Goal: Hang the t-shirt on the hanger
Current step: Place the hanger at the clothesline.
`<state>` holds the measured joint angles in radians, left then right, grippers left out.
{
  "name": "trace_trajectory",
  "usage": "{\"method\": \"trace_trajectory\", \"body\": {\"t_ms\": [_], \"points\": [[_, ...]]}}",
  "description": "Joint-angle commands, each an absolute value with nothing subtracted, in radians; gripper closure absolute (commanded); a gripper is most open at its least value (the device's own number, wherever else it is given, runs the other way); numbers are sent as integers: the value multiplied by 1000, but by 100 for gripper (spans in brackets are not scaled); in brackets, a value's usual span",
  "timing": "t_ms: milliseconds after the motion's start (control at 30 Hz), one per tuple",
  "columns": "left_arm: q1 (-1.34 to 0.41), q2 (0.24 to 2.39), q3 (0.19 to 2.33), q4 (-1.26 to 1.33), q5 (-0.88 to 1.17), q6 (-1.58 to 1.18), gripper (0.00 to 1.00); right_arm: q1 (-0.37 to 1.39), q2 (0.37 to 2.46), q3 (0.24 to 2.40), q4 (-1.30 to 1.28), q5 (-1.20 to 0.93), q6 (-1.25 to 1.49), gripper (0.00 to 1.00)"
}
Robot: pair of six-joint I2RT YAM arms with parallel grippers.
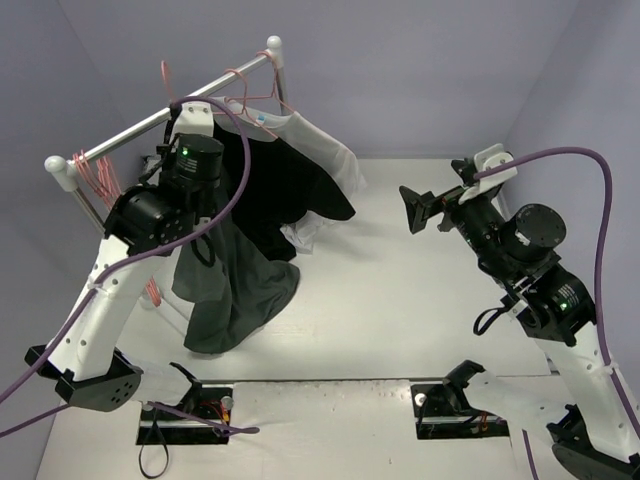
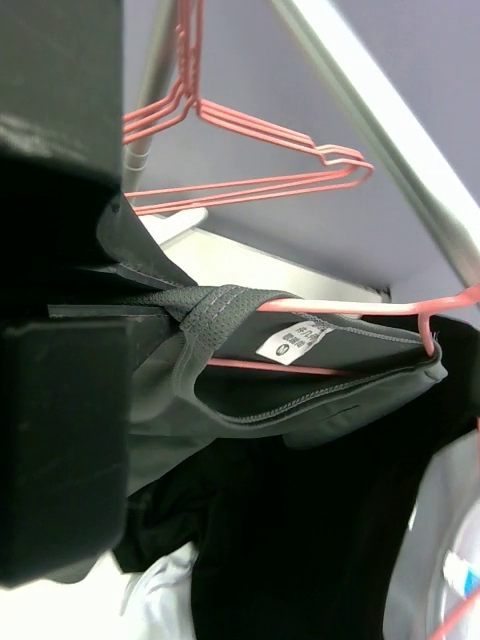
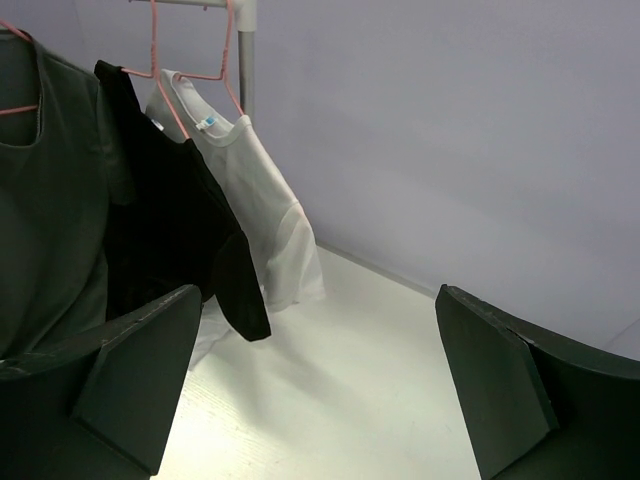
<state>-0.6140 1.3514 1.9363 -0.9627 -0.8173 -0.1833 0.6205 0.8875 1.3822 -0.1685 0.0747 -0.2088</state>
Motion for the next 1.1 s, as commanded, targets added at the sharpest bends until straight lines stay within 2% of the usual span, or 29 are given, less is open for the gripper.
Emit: {"method": "trace_trajectory", "body": {"t_ms": [0, 333, 567, 867, 1067], "points": [[-612, 1333, 1898, -812, -959, -265, 100, 615, 846, 1355, -83, 84, -192, 0], [-603, 1448, 1905, -813, -1088, -303, 100, 615, 827, 1324, -84, 57, -186, 0], [-586, 1476, 1834, -813, -1196, -337, 100, 615, 834, 1313, -86, 19, -143, 0], [-540, 1522, 1771, -824, -1105, -416, 100, 616, 822, 1294, -86, 25, -134, 0], [-545, 1471, 1683, -848, -1044, -490, 100, 615, 810, 1277, -86, 42, -138, 0]]}}
